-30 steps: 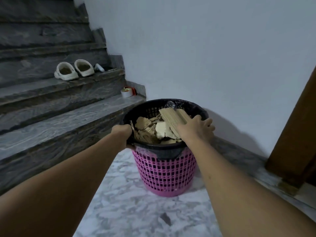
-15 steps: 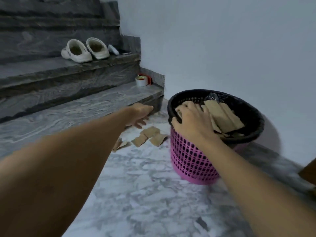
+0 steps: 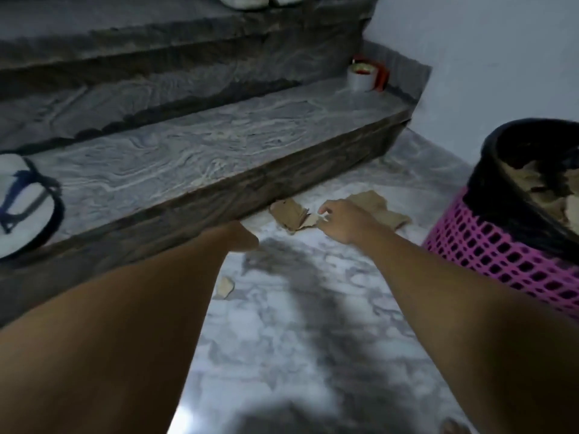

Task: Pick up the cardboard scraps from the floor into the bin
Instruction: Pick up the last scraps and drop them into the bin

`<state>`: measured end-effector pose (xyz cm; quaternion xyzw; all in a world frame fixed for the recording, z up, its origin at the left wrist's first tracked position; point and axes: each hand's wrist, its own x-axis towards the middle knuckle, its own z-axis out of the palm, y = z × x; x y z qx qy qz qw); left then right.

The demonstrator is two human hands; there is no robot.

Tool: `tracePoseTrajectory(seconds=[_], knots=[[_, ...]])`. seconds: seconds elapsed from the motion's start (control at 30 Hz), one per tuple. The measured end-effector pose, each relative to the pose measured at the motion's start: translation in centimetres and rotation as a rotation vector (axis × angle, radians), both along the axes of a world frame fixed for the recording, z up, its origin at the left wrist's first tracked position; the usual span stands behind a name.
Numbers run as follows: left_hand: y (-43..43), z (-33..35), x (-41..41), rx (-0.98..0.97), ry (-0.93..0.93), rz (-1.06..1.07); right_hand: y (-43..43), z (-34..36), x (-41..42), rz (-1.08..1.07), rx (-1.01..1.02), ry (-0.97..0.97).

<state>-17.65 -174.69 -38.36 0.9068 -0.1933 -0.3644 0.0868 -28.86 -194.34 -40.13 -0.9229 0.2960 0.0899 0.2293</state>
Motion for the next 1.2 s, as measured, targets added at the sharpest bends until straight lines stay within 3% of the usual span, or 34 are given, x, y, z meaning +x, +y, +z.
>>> tracePoseTrajectory(seconds=[0.13, 0.27, 0.37, 0.53, 0.7, 0.87, 1.1, 1.2], knots=[[1.8, -8.3, -1.4, 0.129, -0.043, 0.13, -0.1, -5.9, 3.4, 0.03, -0.045, 0.086], [3.0, -14.1, -3.6, 0.211, -0.321, -0.039, -0.5, -8.2, 6.1, 0.082, -0.105, 0.138], [3.4, -15.2, -4.5, 0.17, -0.412, -0.098, -1.1, -9.4, 8.8, 0.145, -0.118, 0.158], [3.8, -15.8, -3.4, 0.021, -0.327, 0.072, -1.4, -11.5, 11.5, 0.206, -0.105, 0.241], [3.5, -16.0, -1.1, -0.123, -0.241, 0.097, -0.1, -13.0, 12.1, 0.112, -0.228, 0.037], [1.5, -15.2, 0.6, -0.215, -0.206, 0.139, 0.4, -13.2, 10.3, 0.098, -0.126, -0.051], [-7.4, -13.6, 0.4, -0.34, -0.221, 0.07, -4.5, -8.4, 5.6, -0.351, -0.076, -0.296], [-12.6, -13.7, -0.2, -0.381, -0.235, -0.043, -8.0, -7.8, 3.5, -0.581, -0.104, -0.282]])
